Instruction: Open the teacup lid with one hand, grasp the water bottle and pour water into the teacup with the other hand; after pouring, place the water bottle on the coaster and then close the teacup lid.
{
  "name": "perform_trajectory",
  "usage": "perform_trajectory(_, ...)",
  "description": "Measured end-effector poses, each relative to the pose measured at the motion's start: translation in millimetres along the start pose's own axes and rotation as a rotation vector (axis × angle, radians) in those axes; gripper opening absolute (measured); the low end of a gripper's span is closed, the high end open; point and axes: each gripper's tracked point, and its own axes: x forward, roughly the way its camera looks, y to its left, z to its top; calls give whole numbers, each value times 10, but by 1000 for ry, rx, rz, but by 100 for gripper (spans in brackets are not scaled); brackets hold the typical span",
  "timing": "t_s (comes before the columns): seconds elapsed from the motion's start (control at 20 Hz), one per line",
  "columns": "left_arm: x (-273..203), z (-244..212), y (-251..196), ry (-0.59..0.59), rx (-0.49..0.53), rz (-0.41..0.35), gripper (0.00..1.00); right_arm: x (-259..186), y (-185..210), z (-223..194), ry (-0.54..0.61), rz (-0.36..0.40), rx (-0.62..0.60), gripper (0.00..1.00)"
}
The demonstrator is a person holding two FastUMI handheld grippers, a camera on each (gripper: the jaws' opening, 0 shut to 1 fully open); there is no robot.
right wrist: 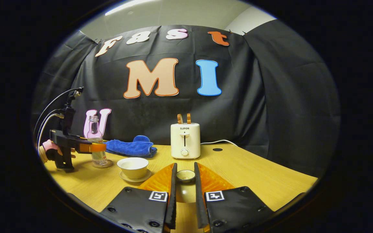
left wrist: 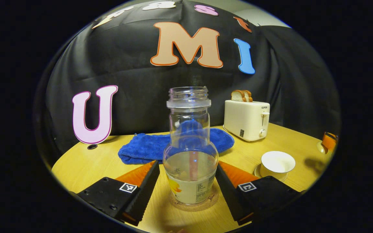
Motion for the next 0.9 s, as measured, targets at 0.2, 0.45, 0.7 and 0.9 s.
perform_trajectory(0.2, -124, 17, 6, -34, -7, -5, 96, -2, 0, -1, 0, 0, 0, 28)
perform_trajectory(0.45, -348, 1, -4, -82, 11, 3, 96, -7, 42, -9, 0, 20, 0, 28)
perform_trajectory(0.7, -556, -28, 74, -118, 5, 22, 96, -8, 84, -15, 5, 42, 0, 29)
perform_trajectory(0.9, -705, -33, 197, -138, -8, 52, 96, -6, 129, -13, 5, 63, 2, 29)
